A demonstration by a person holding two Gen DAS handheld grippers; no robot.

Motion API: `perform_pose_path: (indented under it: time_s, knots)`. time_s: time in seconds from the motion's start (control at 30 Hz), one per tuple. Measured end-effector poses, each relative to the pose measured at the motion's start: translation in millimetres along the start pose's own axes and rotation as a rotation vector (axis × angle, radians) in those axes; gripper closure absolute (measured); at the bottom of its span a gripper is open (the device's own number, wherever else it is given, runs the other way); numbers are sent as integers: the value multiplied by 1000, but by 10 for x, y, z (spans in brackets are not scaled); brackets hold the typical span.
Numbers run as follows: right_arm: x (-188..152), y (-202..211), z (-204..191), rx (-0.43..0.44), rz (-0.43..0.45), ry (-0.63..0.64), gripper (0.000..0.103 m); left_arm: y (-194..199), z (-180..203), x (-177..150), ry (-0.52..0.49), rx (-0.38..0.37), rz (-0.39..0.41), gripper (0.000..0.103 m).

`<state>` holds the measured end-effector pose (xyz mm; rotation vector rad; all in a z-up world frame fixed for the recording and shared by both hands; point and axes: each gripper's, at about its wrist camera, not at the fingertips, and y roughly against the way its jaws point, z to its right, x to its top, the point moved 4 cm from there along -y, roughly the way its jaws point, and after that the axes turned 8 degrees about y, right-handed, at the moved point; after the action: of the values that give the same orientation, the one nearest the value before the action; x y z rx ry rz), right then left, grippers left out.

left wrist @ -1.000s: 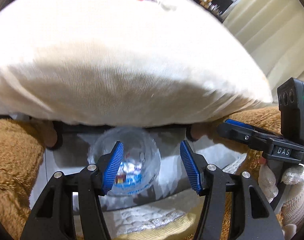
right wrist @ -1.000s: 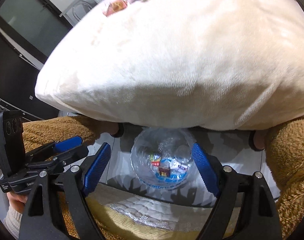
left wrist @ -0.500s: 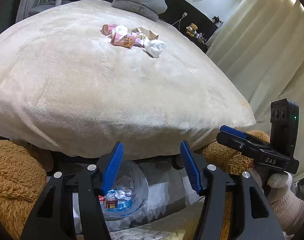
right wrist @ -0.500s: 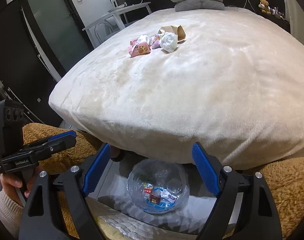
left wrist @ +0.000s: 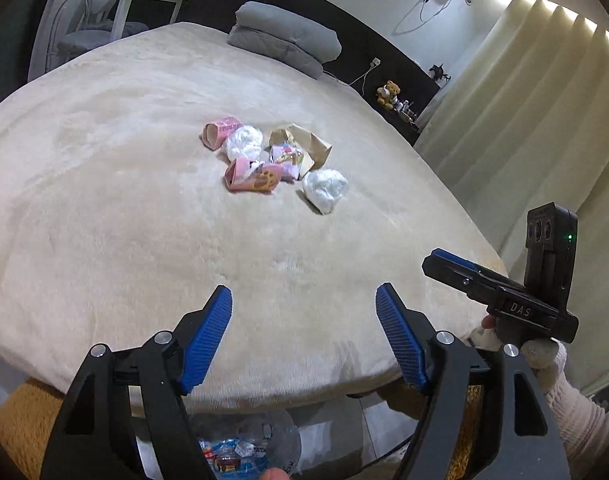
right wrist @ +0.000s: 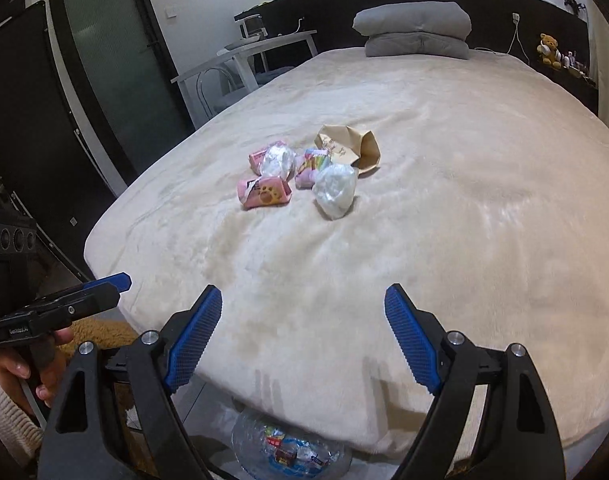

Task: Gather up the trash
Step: 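Raise both grippers back toward the remaining trash on the bed, then grasp the pink carton with the left gripper while the right gripper grasps the clear plastic wrap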

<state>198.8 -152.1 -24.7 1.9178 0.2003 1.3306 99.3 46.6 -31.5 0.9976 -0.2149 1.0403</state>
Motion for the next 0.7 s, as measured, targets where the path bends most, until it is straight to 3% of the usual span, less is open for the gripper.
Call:
perform_pose_path:
  time_s: [0.07, 0.13, 0.27, 0.43, 0.7]
  knots:
    - [114, -115, 55, 14, -8, -9, 20, -80, -6, 156, 2, 0, 3, 29]
    - [214, -215, 114, 26, -15, -21, 20, -158, -26, 288, 10, 3, 9, 16]
    - [395, -408, 241, 67, -29, -63, 20, -409, -46, 501, 21, 6, -18, 7]
    - [567, -633, 486, 123, -45, -160, 20, -718, -100, 742, 24, 40, -29, 7]
    - [678, -1013, 700, 206, -115, -253, 31, -1240, -147, 993, -15, 118, -80, 7]
